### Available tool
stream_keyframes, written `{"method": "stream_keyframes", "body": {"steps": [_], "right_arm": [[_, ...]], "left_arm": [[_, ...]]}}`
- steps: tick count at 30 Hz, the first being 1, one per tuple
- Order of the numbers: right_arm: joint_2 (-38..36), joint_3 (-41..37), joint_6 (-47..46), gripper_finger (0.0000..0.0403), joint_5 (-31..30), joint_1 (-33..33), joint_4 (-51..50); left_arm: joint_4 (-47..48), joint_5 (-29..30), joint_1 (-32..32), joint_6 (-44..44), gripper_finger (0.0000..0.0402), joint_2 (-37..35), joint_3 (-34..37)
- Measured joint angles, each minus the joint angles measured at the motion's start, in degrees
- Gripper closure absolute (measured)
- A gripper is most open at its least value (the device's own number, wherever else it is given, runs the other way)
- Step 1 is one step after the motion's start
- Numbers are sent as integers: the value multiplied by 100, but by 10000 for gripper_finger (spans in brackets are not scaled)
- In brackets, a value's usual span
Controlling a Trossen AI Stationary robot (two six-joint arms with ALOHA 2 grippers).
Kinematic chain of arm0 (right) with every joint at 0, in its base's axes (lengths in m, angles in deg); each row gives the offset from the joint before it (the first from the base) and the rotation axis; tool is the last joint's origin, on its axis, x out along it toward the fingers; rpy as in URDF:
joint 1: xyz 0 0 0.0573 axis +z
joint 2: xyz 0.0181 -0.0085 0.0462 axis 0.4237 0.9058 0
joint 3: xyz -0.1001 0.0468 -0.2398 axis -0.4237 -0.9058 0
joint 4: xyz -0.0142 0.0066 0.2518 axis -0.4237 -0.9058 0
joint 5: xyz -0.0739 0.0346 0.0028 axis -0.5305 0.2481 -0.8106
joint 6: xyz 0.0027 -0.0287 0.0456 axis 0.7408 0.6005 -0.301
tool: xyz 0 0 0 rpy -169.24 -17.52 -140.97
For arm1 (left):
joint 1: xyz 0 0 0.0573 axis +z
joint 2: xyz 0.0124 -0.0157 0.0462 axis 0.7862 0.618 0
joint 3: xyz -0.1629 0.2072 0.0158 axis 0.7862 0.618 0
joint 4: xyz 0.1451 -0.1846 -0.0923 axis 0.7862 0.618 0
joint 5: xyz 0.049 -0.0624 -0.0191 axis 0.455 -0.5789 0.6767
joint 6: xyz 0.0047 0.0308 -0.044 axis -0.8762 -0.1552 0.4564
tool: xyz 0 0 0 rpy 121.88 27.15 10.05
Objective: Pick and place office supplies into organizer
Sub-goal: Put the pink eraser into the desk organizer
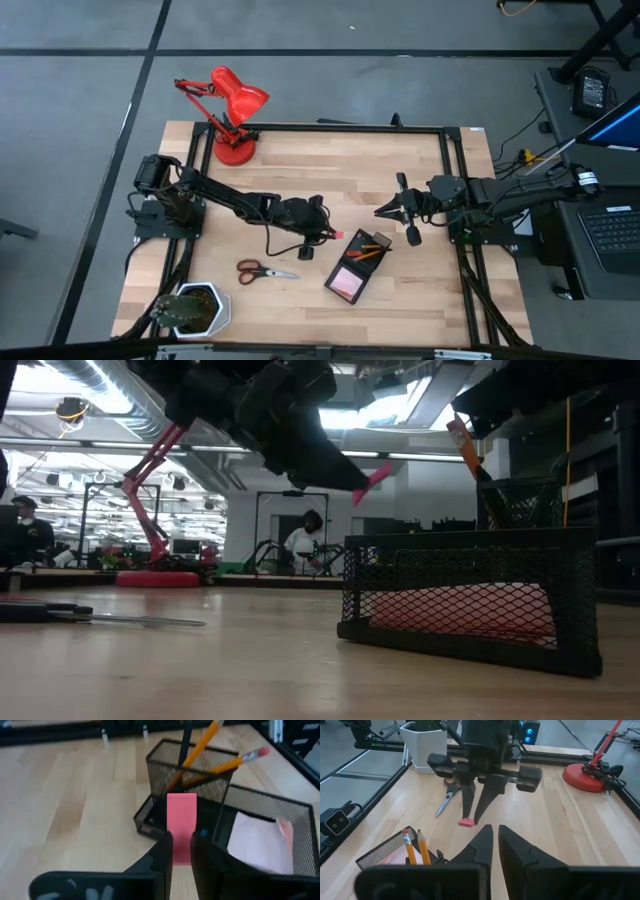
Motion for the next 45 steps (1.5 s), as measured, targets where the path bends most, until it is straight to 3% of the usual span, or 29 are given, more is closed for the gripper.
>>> {"method": "stream_keyframes", "body": {"steps": [11, 17, 28, 45], "right_arm": [[63, 0, -14, 369, 0, 15, -6], [174, -2, -22, 369, 1, 15, 1], [249, -2, -22, 369, 2, 13, 4], [248, -1, -2, 369, 2, 13, 52]], "left_arm": [[-1393, -174, 121, -151, 353, 765, 1], [-2187, -643, 246, 149, 353, 1179, -34], [-2279, -1280, 297, 278, 353, 1881, -543], [-2167, -1376, 293, 462, 352, 2063, -579]]}}
